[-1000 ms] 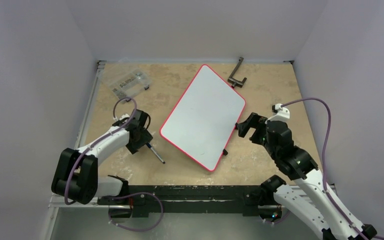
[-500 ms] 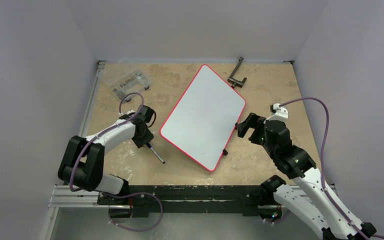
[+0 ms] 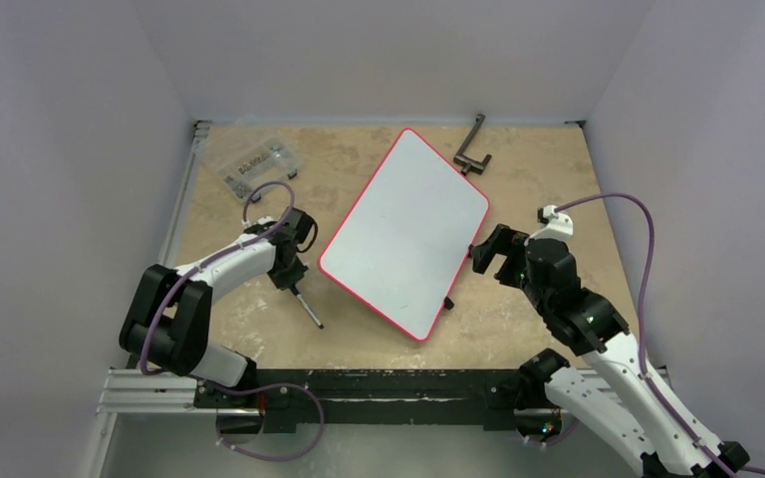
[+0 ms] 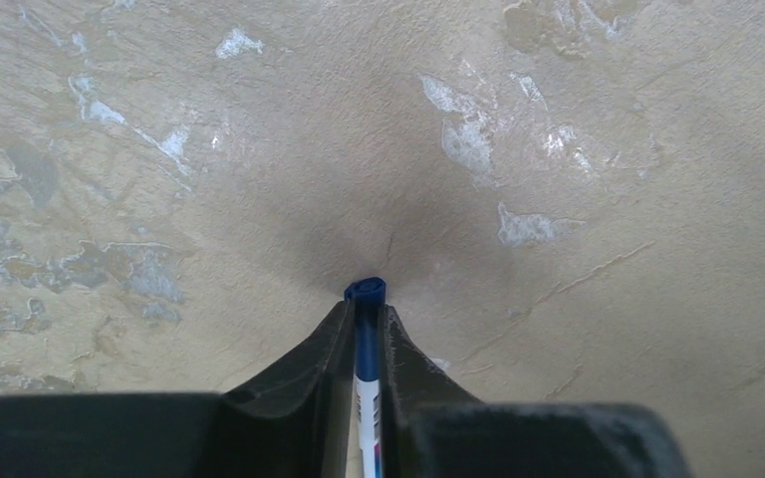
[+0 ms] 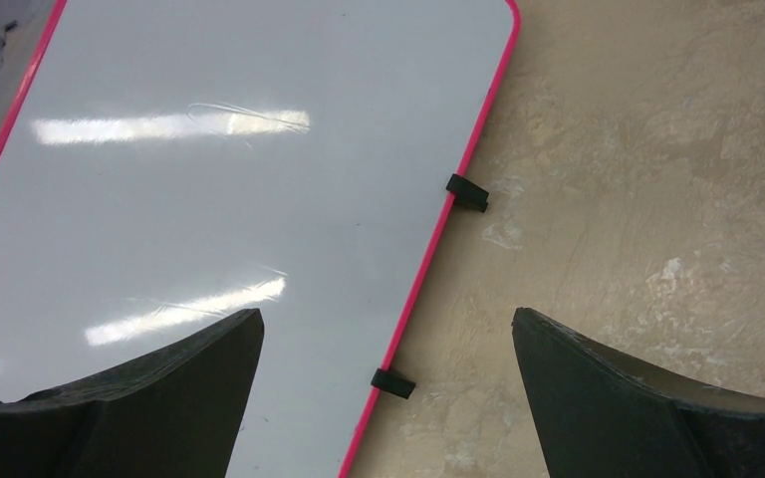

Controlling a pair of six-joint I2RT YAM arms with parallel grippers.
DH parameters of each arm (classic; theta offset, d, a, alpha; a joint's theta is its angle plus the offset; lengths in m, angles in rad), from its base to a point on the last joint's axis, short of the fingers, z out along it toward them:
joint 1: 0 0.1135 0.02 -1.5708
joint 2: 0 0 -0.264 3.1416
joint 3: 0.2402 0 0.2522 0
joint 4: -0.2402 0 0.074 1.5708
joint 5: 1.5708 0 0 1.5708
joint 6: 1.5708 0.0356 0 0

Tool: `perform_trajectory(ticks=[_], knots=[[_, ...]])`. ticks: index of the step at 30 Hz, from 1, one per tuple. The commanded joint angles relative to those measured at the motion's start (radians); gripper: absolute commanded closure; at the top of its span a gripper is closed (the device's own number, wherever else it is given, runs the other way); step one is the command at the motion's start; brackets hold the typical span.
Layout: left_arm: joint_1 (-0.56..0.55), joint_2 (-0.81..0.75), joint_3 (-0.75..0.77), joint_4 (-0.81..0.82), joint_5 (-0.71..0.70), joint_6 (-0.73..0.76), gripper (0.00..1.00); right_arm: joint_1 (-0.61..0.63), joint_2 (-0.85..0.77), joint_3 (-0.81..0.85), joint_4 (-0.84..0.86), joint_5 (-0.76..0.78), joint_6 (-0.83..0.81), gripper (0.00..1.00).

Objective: Write a sentence on the whiteboard
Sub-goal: Pick up the whiteboard marker from the center of the board.

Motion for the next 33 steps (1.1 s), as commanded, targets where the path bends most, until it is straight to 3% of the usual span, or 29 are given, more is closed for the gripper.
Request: perform_trajectory(ticks=[1, 3, 6, 11, 14, 19, 23, 28, 33], knots=[[-0.006, -0.017, 0.018, -0.024, -0.034, -0.005, 0.83, -0.003, -0.008, 0.018, 0.014, 0.001, -0.01, 0.01], [-0.006, -0.026, 0.002, -0.008, -0.015, -0.012, 0.66, -0.003, -0.012, 0.019, 0.015, 0.005, -0.009, 0.01], [-0.006, -0.036, -0.009, -0.004, -0.001, -0.019, 0.54, -0.002, -0.013, 0.019, 0.014, 0.004, -0.007, 0.01], [-0.006, -0.028, 0.002, -0.024, 0.041, -0.053, 0.56, -0.003, -0.012, 0.021, 0.018, -0.003, -0.002, 0.01], [-0.014, -0.05, -0.052, 0.047, 0.128, -0.087, 0.57, -0.003, -0.007, 0.021, 0.025, -0.009, 0.0, 0.01], [-0.032, -0.058, -0.111, 0.068, 0.139, -0.11, 0.58, -0.003, -0.003, 0.027, 0.01, -0.008, -0.004, 0.01], [-0.038, -0.015, -0.161, 0.135, 0.161, -0.111, 0.67, -0.003, -0.012, 0.014, 0.022, -0.007, -0.001, 0.01], [-0.039, 0.007, -0.164, 0.16, 0.164, -0.102, 0.99, -0.003, -0.013, 0.013, 0.013, -0.01, 0.001, 0.01], [-0.038, -0.022, -0.139, 0.131, 0.151, -0.088, 1.0, -0.004, -0.02, 0.019, 0.016, -0.014, -0.008, 0.01]])
